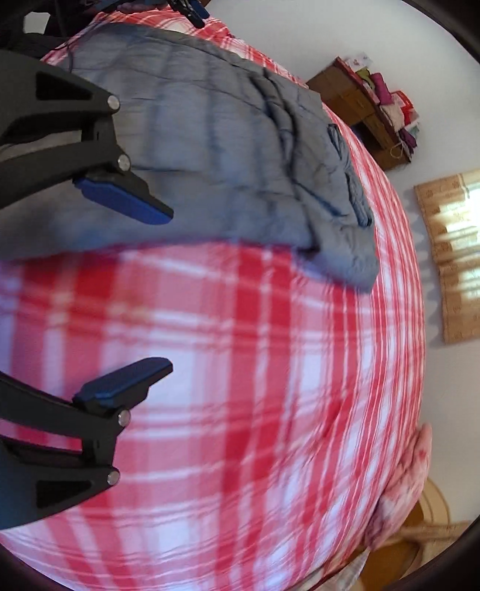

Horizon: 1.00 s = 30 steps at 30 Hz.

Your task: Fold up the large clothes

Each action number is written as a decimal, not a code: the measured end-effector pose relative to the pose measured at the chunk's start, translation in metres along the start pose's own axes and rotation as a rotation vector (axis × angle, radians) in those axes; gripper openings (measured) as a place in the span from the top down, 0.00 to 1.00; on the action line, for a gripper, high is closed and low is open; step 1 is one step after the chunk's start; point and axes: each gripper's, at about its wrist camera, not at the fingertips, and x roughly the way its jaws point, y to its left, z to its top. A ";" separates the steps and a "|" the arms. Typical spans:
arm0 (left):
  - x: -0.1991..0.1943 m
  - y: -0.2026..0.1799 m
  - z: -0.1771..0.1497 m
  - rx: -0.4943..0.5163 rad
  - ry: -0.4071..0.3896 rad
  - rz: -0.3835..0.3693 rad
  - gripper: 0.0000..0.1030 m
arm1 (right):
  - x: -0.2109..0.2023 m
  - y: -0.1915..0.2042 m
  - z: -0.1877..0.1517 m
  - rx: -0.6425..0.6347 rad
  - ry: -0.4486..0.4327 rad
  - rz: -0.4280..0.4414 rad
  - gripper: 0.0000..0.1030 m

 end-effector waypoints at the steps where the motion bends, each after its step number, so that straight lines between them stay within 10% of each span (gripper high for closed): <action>1: -0.003 0.005 -0.007 -0.017 0.010 -0.013 0.01 | -0.004 0.000 -0.009 0.006 0.001 0.003 0.22; 14: -0.004 0.010 -0.075 -0.060 0.106 -0.018 0.01 | 0.000 0.045 -0.084 -0.012 -0.006 0.039 0.20; 17: 0.001 0.013 -0.081 -0.060 0.123 -0.063 0.02 | -0.001 0.046 -0.091 -0.002 -0.016 0.044 0.37; 20: 0.000 0.015 -0.091 -0.097 0.125 -0.150 0.37 | -0.003 0.052 -0.096 -0.004 -0.016 0.120 0.83; 22: -0.013 0.009 -0.089 -0.052 0.110 -0.217 0.83 | -0.009 0.054 -0.097 -0.010 -0.028 0.151 0.88; 30: -0.140 0.007 -0.060 0.018 -0.163 -0.298 0.92 | -0.114 0.051 -0.084 0.000 -0.271 0.239 0.91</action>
